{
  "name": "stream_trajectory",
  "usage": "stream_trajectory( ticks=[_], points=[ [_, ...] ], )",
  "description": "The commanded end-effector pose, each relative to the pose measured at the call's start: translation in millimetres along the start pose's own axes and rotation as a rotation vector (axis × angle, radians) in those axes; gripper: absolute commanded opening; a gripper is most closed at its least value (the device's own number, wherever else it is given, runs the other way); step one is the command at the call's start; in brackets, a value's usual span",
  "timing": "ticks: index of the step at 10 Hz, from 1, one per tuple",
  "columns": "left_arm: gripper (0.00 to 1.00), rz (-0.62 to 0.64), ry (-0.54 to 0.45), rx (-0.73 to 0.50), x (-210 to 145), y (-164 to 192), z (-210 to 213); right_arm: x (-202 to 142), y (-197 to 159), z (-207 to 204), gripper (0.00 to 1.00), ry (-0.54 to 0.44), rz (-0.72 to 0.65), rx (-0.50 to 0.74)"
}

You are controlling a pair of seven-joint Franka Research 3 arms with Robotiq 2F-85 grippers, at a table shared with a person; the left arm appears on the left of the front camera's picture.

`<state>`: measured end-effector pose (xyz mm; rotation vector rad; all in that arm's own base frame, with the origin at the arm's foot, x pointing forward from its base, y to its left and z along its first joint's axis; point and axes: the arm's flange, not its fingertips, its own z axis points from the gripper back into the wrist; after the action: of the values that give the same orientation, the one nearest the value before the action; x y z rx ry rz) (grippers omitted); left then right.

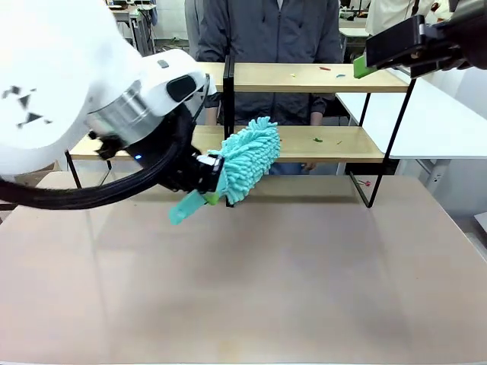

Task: Clean the shelves.
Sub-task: Clean a randomly selected level of the Shelf with the Duster.

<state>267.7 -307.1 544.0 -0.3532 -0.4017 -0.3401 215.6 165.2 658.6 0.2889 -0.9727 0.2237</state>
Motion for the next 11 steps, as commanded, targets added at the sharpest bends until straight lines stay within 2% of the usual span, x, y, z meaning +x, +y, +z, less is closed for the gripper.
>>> stream_trajectory(
  ticks=[1,2,3,7,8,9,11],
  points=[
    [0.0,0.073,-0.063,0.04,31.9,-18.9,-17.7,-0.1,-0.6,0.1,1.0,0.004,-0.002,-0.007],
    [0.0,0.129,-0.108,0.051,49.5,-22.5,-28.0,-0.1,-0.6,0.1,1.0,0.004,-0.002,-0.007],
    [0.0,0.129,-0.084,0.045,59.6,-25.8,-35.3,-0.1,-0.6,0.1,1.0,0.004,-0.002,-0.007],
    [0.0,0.171,-0.151,0.127,102.2,-36.2,-70.2,-0.1,-0.6,0.1,1.0,0.004,-0.002,-0.007],
    [0.0,0.183,-0.147,0.155,112.9,-36.4,-83.2,-0.1,-0.6,0.1,1.0,0.004,-0.002,-0.007],
    [0.0,0.186,-0.102,0.176,122.3,-36.6,-92.8,-0.1,-0.6,0.1,1.0,0.004,-0.002,-0.007],
    [0.0,0.197,-0.093,0.19,132.4,-36.7,-104.0,-0.1,-0.6,0.1,1.0,0.004,-0.002,-0.007]
  ],
)
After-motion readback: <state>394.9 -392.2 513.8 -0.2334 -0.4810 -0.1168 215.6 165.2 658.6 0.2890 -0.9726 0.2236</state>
